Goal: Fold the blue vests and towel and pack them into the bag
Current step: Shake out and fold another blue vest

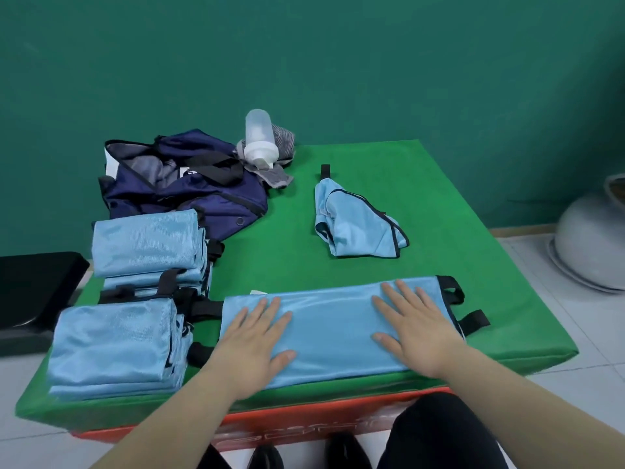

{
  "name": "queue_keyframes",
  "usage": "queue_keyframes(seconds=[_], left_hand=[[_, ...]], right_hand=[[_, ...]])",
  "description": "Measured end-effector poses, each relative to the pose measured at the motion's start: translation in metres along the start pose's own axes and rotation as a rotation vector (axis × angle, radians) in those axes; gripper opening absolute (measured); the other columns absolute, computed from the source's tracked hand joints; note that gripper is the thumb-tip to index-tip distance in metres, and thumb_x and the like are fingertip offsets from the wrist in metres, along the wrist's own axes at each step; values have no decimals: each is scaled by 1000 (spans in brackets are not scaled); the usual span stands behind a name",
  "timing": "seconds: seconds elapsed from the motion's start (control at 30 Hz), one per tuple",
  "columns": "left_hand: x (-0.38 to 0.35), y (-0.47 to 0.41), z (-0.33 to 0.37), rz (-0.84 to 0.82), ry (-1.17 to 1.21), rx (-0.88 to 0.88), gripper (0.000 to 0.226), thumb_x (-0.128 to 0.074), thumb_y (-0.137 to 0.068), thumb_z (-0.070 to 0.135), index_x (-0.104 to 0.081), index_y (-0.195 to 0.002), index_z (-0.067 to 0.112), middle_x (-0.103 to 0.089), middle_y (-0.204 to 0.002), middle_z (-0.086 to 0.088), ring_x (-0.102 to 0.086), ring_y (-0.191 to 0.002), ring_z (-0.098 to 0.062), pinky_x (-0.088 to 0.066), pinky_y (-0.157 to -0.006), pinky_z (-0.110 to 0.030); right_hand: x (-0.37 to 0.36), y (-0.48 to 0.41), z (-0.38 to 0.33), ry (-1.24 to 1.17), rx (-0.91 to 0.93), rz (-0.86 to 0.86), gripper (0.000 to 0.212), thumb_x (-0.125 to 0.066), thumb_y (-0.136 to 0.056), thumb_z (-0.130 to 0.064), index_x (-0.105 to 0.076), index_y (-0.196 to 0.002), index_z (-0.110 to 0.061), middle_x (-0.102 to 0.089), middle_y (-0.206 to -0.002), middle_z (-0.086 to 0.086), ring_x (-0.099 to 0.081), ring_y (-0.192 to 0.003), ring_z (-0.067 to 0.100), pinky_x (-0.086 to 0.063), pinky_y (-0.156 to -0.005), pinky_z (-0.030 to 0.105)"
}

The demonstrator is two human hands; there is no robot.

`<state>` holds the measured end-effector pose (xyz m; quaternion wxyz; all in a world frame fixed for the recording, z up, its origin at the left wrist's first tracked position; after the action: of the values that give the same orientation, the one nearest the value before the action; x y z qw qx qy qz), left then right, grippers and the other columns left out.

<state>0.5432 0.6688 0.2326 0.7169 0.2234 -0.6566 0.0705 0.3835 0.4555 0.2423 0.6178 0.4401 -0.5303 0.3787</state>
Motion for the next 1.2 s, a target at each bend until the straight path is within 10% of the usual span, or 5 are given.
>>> queue_keyframes(seconds=[0.23,0.47,0.8,1.2], left_hand=[[-4,1,-9,40,-13,32,95,23,-76,81,5,-156,33,21,-161,2,24,-148,-22,14,-118,-42],[3,-6,21,71,-72,36,77,-8,-98,67,-48,-146,21,-36,-157,-11,-32,-146,-31,-13,-113,-48],[14,-20,96,107,-24,-64,87,1,-91,73,-40,-150,24,-23,-163,-11,-20,-151,-30,-7,-121,-49],[-4,-58,128,-11,-7,-55,89,19,-75,77,12,-155,38,24,-163,3,26,-149,-17,12,-121,-51]], right_hand=[[0,27,38,43,15,78,75,-8,-101,-64,-35,-154,-20,-27,-162,6,-9,-153,25,-2,-121,41],[7,75,65,-61,-37,224,76,-30,-96,-71,-34,-153,-22,-24,-163,-2,0,-155,21,-3,-122,54],[12,85,76,-119,-6,412,55,-59,-84,-57,-54,-125,-21,-47,-147,1,-23,-150,24,-14,-119,62],[14,94,86,-109,204,499,11,-74,-78,-16,-68,-82,-25,-66,-123,-6,-44,-139,25,-27,-116,62]])
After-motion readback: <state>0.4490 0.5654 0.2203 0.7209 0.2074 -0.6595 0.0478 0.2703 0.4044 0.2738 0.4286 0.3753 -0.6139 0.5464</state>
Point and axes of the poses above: each hand's wrist, its own y-axis away from the middle knuckle, its own x-axis out of the back of the hand, z = x × y, the point moved 9 cm from there along -y, towards the middle knuckle
